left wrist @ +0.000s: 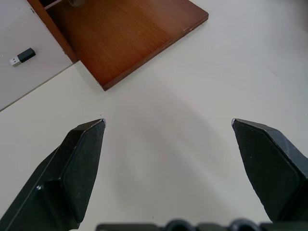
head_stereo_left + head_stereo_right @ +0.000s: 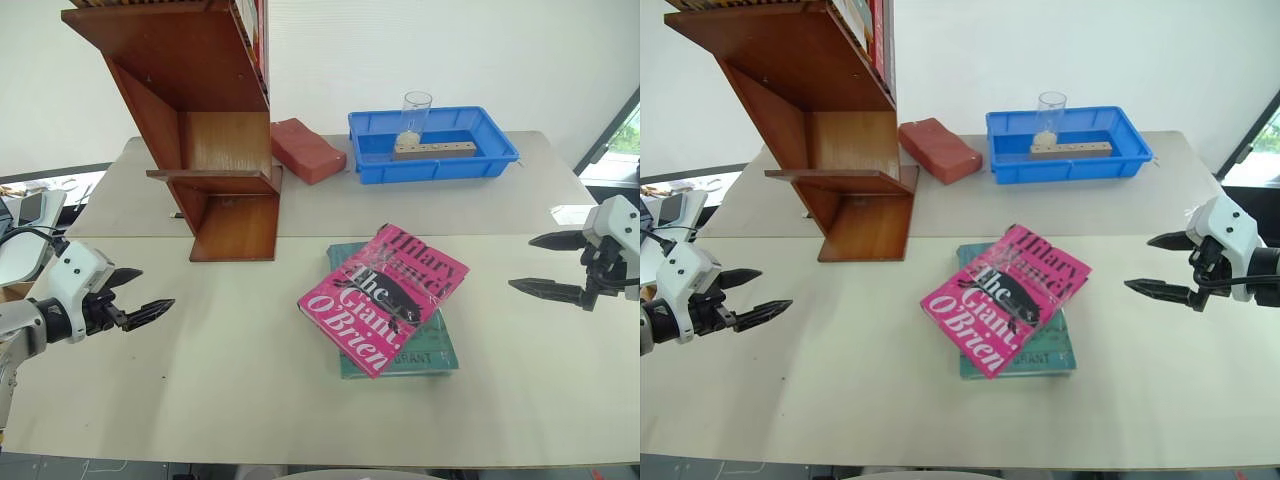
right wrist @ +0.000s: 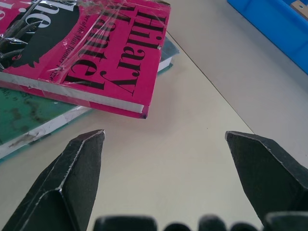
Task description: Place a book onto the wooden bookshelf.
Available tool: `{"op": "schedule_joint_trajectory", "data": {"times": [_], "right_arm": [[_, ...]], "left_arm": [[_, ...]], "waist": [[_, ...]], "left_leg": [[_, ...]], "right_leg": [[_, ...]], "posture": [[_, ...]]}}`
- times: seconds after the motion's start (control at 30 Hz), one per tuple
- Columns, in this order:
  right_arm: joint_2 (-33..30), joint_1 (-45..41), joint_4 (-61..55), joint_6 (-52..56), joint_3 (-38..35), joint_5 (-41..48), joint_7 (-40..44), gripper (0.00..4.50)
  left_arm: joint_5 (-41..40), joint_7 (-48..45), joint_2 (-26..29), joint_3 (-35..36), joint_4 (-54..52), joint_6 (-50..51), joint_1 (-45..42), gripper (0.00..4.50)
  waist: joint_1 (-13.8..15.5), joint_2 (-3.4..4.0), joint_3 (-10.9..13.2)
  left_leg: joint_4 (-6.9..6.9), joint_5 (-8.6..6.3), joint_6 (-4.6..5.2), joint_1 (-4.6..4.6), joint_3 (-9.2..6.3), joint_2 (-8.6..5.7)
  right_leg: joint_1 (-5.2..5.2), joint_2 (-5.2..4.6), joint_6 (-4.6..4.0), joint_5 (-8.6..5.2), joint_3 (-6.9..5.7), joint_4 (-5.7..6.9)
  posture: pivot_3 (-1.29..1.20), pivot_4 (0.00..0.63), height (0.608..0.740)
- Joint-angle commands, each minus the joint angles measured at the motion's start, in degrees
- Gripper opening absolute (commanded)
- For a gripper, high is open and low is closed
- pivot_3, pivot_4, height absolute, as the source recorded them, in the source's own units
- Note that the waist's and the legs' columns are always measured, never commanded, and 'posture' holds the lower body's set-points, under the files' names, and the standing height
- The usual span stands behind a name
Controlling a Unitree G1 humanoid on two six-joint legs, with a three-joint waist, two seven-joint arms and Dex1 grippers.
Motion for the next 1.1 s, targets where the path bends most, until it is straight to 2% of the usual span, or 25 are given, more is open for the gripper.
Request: {"op": "schedule_joint_trajectory", "data": {"times": [0.03, 0.17, 0.47, 0.6, 0.73, 0.8, 0.93, 1.03, 1.1], "right_arm": [[-0.06, -0.65, -1.16, -0.76, -1.25, -0.52, -1.26, 4.43], [0.89, -0.61, -0.35, -2.53, -0.86, -3.11, -4.38, 4.43], [1.85, -0.39, -0.78, -2.04, -1.47, -3.29, -5.17, 4.43], [2.54, 0.52, -2.50, -0.72, -2.03, -2.13, -5.08, 4.43], [2.42, 4.10, -7.46, 1.28, -4.08, -0.21, -4.11, 3.23], [2.27, 8.13, -11.97, 1.51, -5.50, -0.09, -3.94, 2.56], [2.43, 15.04, -17.20, -0.08, -5.54, -3.68, -5.12, 1.15], [3.62, 16.52, -17.57, -1.48, -3.63, -5.79, -7.21, 0.15], [4.21, 15.95, -16.48, -2.90, -1.51, -7.89, -8.52, 0.05]], "left_arm": [[-0.85, -0.43, 0.50, 1.13, -0.21, 1.25, -0.71, 4.50], [-1.75, -1.85, 0.78, 1.53, 1.25, 2.81, -1.38, 4.50], [-3.55, -4.16, 1.17, 1.00, 1.33, 4.58, -4.25, 4.50], [-9.74, -2.59, -1.31, -0.52, -0.53, 12.70, -10.70, 4.50], [-14.69, -1.45, -4.33, -3.96, -1.81, 19.92, -16.95, 4.50], [-16.53, -1.57, -6.81, -8.26, -1.84, 23.44, -20.75, 4.50], [-18.14, 0.01, -13.75, -14.32, 3.26, 29.00, -29.03, 4.50], [-18.04, 1.95, -19.81, -16.90, 9.53, 31.26, -34.44, 4.50], [-17.07, 2.81, -23.62, -18.61, 13.95, 31.58, -37.37, 4.50]], "waist": [[0.01, 0.00, 0.00], [-0.05, 0.00, 0.00], [0.13, 0.00, 0.00], [0.48, 0.00, 0.00], [0.55, 0.00, -0.01], [0.58, 0.00, -0.02], [0.63, -0.05, -0.03], [0.49, -0.10, -0.04], [0.41, -0.11, -0.04]], "left_leg": [[0.00, 0.00, 0.00, 0.00, 0.00, 0.00], [0.00, 0.00, 0.00, 0.01, 0.00, 0.00], [0.00, 0.00, 0.00, 0.00, 0.01, 0.00], [0.03, 0.00, 0.00, 0.00, 0.00, -0.02], [0.08, 0.00, 0.00, -0.02, -0.01, -0.03], [0.08, 0.01, 0.01, -0.07, -0.02, -0.03], [0.14, 0.01, 0.01, -0.07, -0.13, -0.07], [0.18, 0.02, 0.01, -0.09, -0.17, -0.10], [0.18, 0.02, 0.01, -0.09, -0.17, -0.12]], "right_leg": [[0.00, 0.00, 0.00, 0.00, 0.00, 0.00], [-0.01, 0.01, 0.00, 0.00, 0.00, 0.00], [0.00, 0.00, 0.00, 0.00, 0.00, 0.00], [0.03, 0.00, 0.03, -0.01, 0.00, 0.00], [0.10, 0.01, 0.09, -0.01, -0.02, 0.00], [0.22, 0.02, 0.09, 0.00, -0.01, 0.00], [0.29, 0.05, 0.15, 0.01, -0.02, 0.00], [0.40, 0.06, 0.22, 0.05, 0.00, -0.03], [0.43, 0.07, 0.23, 0.06, 0.02, -0.06]], "posture": [[0.00, 0.150, 0.649], [0.00, 0.150, 0.649], [0.00, 0.150, 0.649], [0.00, 0.150, 0.649], [0.00, 0.150, 0.649], [0.00, 0.150, 0.649], [0.00, 0.150, 0.649], [0.00, 0.150, 0.649], [0.00, 0.150, 0.649]]}}
